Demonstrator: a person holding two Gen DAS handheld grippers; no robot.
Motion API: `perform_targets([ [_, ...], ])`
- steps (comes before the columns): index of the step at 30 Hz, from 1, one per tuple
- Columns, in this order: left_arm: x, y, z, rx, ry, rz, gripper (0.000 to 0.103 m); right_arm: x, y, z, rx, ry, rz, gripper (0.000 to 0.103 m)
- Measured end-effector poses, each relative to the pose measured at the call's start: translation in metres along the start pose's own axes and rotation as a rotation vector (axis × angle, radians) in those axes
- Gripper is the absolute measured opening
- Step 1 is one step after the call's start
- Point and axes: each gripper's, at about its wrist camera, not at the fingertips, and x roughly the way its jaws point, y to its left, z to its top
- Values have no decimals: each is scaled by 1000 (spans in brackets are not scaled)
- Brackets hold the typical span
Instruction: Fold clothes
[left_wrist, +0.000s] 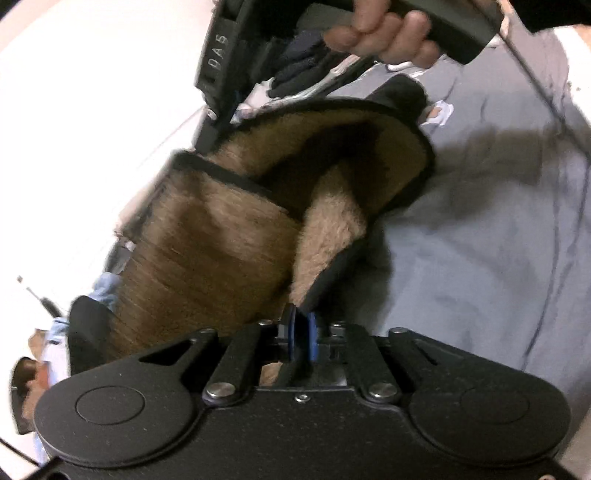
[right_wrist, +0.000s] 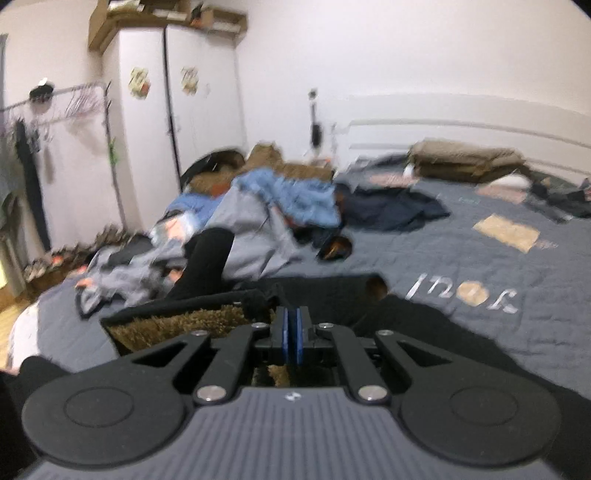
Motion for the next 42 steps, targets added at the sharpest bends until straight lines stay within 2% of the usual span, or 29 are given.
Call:
perform_targets([
  [4, -12, 4, 2, -85, -31, -23, 12, -4, 6, -7, -17, 89, 30, 12],
  [5, -14, 5, 3, -98, -39, -23, 18, -8, 6, -10, -13, 106, 37, 17],
  [6, -15, 6, 2, -92, -40, -2, 30, -12, 6, -12, -9, 122, 44, 26],
  [7, -16, 7, 1, -86, -41, 19, 37, -17, 6, -14, -4, 136, 48, 33],
  [8, -17, 9, 0, -80, -41, 40, 44, -27, 6, -19, -3, 141, 34, 48],
  [9, -17, 11, -3, -74, -30, 60, 45, -35, 7, -24, -17, 141, 5, 57],
  [12, -4, 11, -10, -34, 27, 111, 45, -54, 12, -41, -57, 160, -92, 63],
  [15, 6, 10, -16, 4, 68, 151, 45, -62, 19, -61, -95, 205, -193, 63],
  [19, 6, 26, -17, -39, 90, 220, 45, -66, 24, -89, -137, 269, -279, 64],
  [22, 7, 38, -25, -38, 137, 272, 46, -60, 21, -105, -145, 310, -346, 64],
  [24, 11, 42, -31, -33, 181, 277, 50, -56, 19, -113, -151, 320, -384, 63],
  [26, 15, 49, -37, -65, 220, 276, 47, -53, 17, -118, -152, 326, -419, 61],
  [27, 15, 54, -38, -91, 220, 274, 32, -54, 14, -118, -128, 313, -434, 51],
  [28, 13, 63, -37, -138, 215, 271, 21, -55, 11, -117, -105, 299, -451, 42],
  [29, 11, 71, -37, -184, 209, 267, 13, -57, 7, -113, -82, 282, -470, 23],
  [30, 10, 80, -37, -230, 204, 263, 10, -59, 4, -109, -62, 260, -495, 17],
  [31, 4, 88, -37, -271, 184, 275, 8, -65, 0, -104, -55, 217, -536, 16],
  [33, -6, 106, -36, -344, 144, 318, 8, -79, -4, -94, -44, 128, -619, 8],
  [35, -17, 119, -36, -408, 107, 360, 8, -94, -8, -85, -34, 41, -694, 8],
  [36, -17, 126, -35, -440, 101, 367, 8, -98, -11, -81, -23, 25, -693, 8],
  [38, -14, 129, -37, -447, 126, 383, 13, -94, -14, -84, -36, 65, -676, 8],
  [40, 1, 128, -43, -444, 215, 352, 17, -80, -15, -95, -62, 172, -652, 9],
  [42, 12, 126, -51, -471, 286, 280, 22, -66, -18, -108, -79, 295, -619, 14],
])
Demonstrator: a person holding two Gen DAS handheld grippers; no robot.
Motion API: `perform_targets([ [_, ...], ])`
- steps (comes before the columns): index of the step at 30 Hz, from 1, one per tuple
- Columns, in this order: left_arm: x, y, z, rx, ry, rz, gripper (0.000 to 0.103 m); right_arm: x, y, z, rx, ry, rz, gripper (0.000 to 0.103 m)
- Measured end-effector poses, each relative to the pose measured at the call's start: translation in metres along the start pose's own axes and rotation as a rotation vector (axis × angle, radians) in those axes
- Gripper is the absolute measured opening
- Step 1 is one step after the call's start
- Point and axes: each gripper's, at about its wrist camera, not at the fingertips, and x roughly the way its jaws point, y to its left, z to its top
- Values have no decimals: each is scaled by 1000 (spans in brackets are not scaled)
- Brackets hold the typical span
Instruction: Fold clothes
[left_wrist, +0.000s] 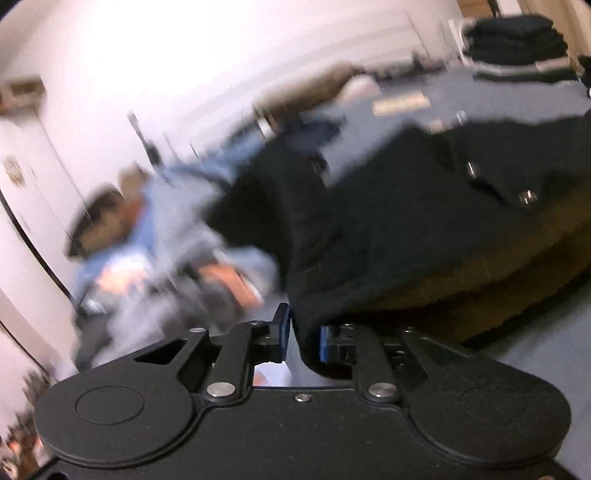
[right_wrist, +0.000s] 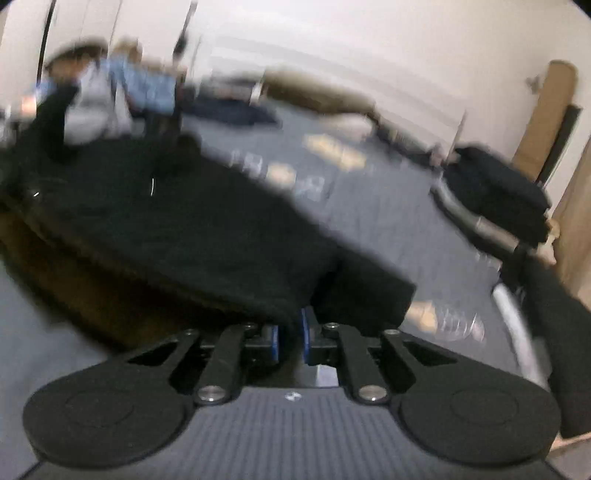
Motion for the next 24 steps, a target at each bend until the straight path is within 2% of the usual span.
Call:
perform_targets([
  [1, 3, -2, -2, 9, 30, -21, 23, 7, 3, -4, -30, 44, 5, 15],
  [4, 6, -1, -5, -18, 59, -56, 23, 20, 4, -12, -25, 85, 17, 21],
  [7, 8, 9, -7, -91, 87, -105, 11, 25, -7, -13, 102, 111, 74, 15],
  [10, -14, 25, -4, -179, -3, -97, 8, 10, -21, -5, 185, 63, 73, 8],
  [13, -39, 46, -1, -273, -81, -98, 8, -13, -42, 1, 279, 23, 131, 7],
  [15, -41, 50, -3, -268, -40, -129, 8, -28, -55, 5, 331, 4, 168, 7],
  [18, -24, 40, -12, -198, 82, -174, 9, -14, -49, -2, 270, 112, 200, 8],
  [21, -4, 24, -22, -109, 199, -188, 15, 11, -32, -13, 182, 253, 208, 12],
  [22, -3, 22, -24, -90, 208, -189, 16, 10, -30, -13, 162, 256, 208, 12],
  [23, -6, 24, -24, -86, 200, -182, 23, 10, -28, -12, 141, 259, 207, 15],
  [24, -9, 26, -23, -82, 193, -176, 36, 9, -26, -11, 120, 262, 207, 22],
])
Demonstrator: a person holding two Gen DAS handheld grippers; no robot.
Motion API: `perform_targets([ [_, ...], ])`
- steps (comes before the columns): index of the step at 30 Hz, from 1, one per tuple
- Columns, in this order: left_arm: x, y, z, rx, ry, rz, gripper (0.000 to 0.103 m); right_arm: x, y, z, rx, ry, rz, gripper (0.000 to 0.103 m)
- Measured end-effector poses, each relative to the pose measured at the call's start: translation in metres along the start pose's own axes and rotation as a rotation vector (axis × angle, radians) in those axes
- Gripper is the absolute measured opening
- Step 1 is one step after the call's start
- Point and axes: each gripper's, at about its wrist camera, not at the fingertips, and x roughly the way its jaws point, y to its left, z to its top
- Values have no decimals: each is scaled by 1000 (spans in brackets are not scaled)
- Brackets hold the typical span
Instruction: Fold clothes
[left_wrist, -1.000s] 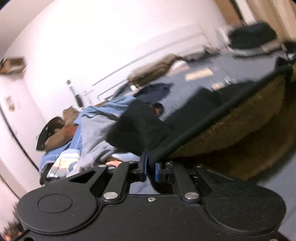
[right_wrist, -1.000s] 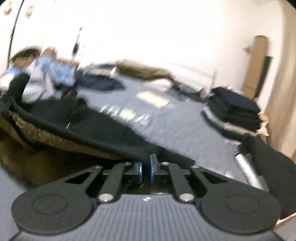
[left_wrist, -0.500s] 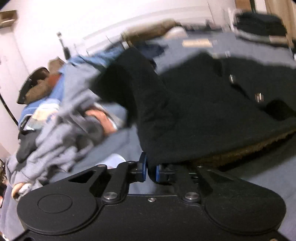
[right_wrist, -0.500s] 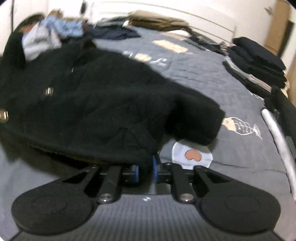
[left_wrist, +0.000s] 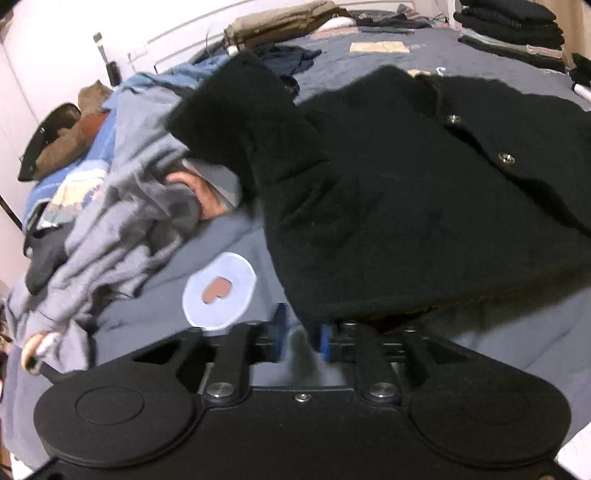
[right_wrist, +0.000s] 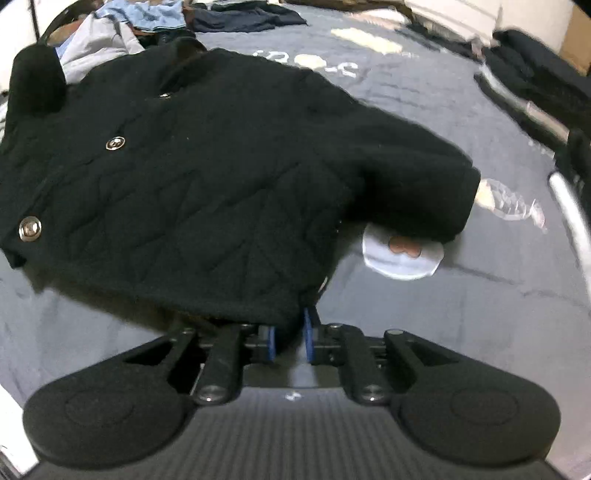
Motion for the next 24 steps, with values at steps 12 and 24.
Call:
perform_targets([
  [12, -78, 50, 2, -101, -179, 19, 57, -76, -45, 5, 67, -152, 22, 53],
  [24, -61, 4, 54, -202, -288, -298, 60, -40, -24, 77, 225, -293, 284, 55],
])
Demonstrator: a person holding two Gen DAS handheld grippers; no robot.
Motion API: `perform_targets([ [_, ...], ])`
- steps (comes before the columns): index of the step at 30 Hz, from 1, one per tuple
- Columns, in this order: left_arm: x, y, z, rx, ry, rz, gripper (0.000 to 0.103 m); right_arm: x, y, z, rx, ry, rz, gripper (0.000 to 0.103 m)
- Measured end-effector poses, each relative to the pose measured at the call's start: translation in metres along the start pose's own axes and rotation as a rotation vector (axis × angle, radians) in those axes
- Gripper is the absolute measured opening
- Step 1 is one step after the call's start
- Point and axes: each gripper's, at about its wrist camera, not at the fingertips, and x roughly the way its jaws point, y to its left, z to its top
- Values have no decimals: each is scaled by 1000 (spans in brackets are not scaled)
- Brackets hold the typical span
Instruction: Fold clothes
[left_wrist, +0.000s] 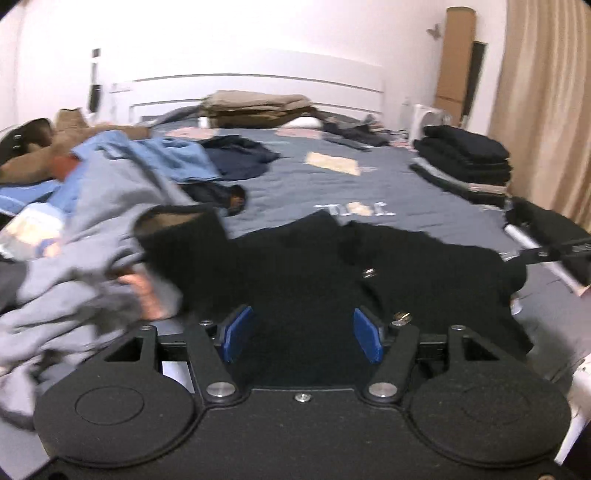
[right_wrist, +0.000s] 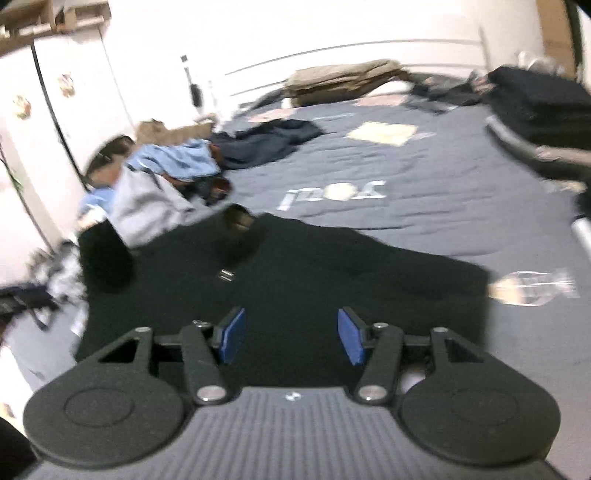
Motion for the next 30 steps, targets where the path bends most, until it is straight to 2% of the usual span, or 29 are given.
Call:
perform_targets([
  [4, 28, -15, 9, -5, -14, -43, 60, 36, 20, 16, -27, 7, 17, 55],
  [8, 57, -22, 15, -38, 19, -96, 60, 72, 31, 27, -37, 17, 49, 55],
  [12, 79, -26, 18, -26, 36, -100, 60, 100, 34, 34, -13, 27, 68, 55],
  [16, 91, -19, 17, -57, 37, -127, 60, 124, 41, 40, -25, 50, 70, 55],
  [23, 96, -18, 11, -38, 26, -154, 60, 171, 54, 50, -42, 108, 46, 55],
  [30, 101, -9, 10, -65, 42, -129, 60, 217, 65, 59, -58, 192, 1, 55],
])
